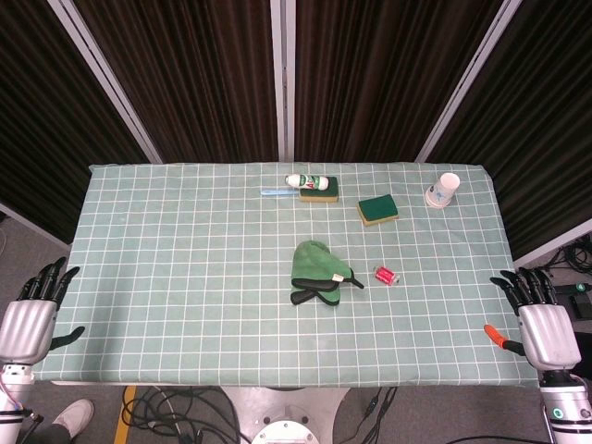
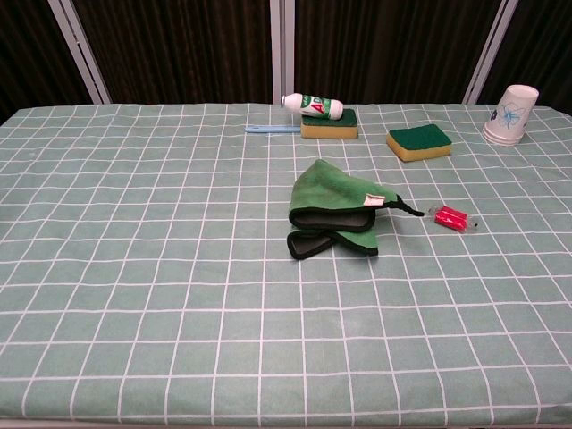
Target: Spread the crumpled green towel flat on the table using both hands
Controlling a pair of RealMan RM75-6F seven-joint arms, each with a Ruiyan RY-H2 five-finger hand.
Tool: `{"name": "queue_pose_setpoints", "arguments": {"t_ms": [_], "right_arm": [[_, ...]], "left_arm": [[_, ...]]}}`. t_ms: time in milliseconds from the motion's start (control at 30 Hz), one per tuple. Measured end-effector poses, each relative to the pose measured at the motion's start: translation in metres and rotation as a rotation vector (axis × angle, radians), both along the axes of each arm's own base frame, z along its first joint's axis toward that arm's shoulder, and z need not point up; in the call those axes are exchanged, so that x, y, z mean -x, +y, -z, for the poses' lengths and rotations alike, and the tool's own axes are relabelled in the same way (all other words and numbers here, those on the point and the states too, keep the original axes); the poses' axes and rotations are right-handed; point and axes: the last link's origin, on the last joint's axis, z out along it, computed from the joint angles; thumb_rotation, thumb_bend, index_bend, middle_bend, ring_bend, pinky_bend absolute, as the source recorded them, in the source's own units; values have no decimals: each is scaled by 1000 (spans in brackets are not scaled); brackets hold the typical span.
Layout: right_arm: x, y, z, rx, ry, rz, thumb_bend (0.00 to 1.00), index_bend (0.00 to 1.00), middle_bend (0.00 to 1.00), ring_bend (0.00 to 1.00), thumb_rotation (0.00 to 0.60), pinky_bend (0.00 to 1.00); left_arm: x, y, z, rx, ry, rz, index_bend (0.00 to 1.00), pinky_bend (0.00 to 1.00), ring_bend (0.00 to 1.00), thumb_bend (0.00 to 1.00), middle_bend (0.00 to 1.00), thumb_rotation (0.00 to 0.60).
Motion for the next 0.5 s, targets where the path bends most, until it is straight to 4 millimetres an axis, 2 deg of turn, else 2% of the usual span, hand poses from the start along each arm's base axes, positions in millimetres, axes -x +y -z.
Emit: {"name": "queue_pose_setpoints", "arguments": {"t_ms": [500], "right_arm": [[-2, -3, 4, -17, -27, -24, 67, 243, 163, 82, 584, 48]], "left_arm": [[-4, -3, -5, -17, 1, 11, 159, 195, 93, 71, 108, 600]]}}
